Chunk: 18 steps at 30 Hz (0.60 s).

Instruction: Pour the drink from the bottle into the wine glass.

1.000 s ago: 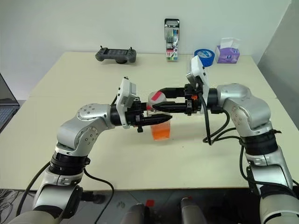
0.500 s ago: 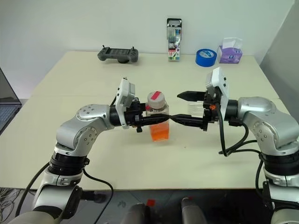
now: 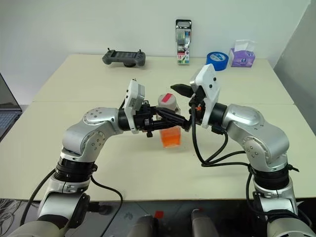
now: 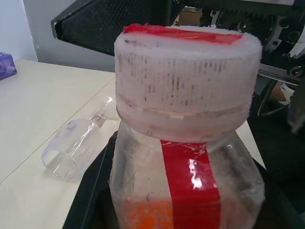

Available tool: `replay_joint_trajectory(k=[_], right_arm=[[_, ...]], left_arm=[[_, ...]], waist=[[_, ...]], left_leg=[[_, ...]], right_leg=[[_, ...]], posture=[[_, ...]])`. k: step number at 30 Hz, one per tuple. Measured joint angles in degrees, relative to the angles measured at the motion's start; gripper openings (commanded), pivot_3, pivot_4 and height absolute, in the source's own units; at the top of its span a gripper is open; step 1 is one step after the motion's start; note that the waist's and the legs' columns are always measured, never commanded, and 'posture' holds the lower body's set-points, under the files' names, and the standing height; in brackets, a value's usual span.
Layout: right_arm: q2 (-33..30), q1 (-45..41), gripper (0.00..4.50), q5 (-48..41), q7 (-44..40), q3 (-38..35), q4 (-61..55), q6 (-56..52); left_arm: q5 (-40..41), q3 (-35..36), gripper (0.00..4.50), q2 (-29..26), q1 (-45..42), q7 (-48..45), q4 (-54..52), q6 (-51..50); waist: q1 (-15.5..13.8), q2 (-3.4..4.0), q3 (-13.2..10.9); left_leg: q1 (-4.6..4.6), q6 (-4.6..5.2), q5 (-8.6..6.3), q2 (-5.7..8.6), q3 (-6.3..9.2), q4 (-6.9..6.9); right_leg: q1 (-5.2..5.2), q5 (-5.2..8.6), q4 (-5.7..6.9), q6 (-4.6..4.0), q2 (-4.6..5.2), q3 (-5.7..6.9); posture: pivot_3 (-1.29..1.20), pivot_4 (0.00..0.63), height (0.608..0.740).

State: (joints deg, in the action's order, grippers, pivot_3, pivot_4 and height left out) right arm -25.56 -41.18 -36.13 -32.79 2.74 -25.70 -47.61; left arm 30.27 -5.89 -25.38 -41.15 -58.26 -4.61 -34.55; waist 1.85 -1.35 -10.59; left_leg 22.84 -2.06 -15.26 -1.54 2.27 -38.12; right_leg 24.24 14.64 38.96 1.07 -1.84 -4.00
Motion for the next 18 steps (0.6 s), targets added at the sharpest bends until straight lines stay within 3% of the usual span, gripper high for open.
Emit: replay_joint_trajectory(k=[11, 18], right_arm=[[-1.33, 0.08, 4.49, -0.38, -0.21, -1.42, 1.24, 0.03], [-8.25, 2.17, 4.49, -3.26, -2.95, -4.16, -0.20, -1.29]], left_arm=[[-0.04, 0.02, 1.97, -0.12, 0.02, 0.30, -0.01, 0.00], [-0.35, -0.08, 1.97, -0.26, 0.22, 0.69, -0.01, 0.02]], waist=[[0.03, 0.00, 0.00], [-0.03, 0.00, 0.00]], left_leg=[[-0.01, 0.00, 0.00, 0.01, 0.01, 0.00], [-0.01, 0.00, 0.00, 0.02, -0.01, 0.00]], right_leg=[[0.00, 0.00, 0.02, 0.00, -0.02, 0.02], [-0.01, 0.01, 0.00, 0.01, -0.01, 0.00]], posture=[[0.00, 0.150, 0.740], [0.00, 0.150, 0.740]])
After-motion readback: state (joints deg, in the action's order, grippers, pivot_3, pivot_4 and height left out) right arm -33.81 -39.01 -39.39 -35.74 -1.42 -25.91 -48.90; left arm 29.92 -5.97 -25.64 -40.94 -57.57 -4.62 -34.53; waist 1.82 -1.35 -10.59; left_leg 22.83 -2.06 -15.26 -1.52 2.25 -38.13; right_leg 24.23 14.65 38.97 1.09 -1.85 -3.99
